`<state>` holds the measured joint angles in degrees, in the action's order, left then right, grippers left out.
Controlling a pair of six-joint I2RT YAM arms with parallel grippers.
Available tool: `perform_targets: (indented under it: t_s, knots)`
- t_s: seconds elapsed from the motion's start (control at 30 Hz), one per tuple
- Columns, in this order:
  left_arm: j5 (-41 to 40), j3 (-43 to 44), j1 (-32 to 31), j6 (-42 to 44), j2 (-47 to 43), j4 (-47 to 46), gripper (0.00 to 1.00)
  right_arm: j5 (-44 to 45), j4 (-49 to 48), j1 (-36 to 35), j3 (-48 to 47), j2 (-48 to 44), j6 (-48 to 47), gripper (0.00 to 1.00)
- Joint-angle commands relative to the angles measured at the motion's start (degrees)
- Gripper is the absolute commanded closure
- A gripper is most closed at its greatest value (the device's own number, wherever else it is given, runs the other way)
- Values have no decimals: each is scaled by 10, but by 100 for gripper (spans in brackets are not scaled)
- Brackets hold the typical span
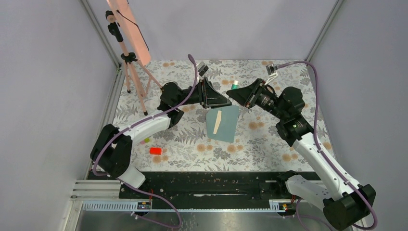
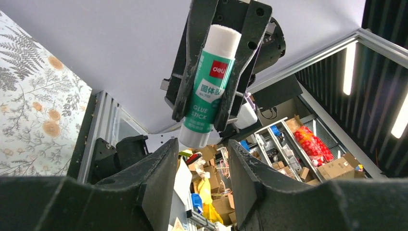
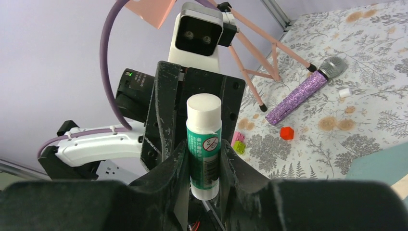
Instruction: Place the letter into the envelope and seal it
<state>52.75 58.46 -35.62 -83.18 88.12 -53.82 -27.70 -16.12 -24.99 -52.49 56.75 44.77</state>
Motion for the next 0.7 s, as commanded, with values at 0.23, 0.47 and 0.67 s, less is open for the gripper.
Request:
perform_targets:
  t_s: [0.23, 0.47, 0.67]
  knots:
    - [6, 15, -2, -142, 34, -225, 58, -41, -100, -4, 1, 7, 61, 100]
    - [-1, 25, -2, -189, 52, -278, 59, -79, -181, -4, 7, 36, 126, 100]
    - [-4, 36, -1, -203, 52, -283, 62, -120, -311, -4, 16, 79, 223, 100]
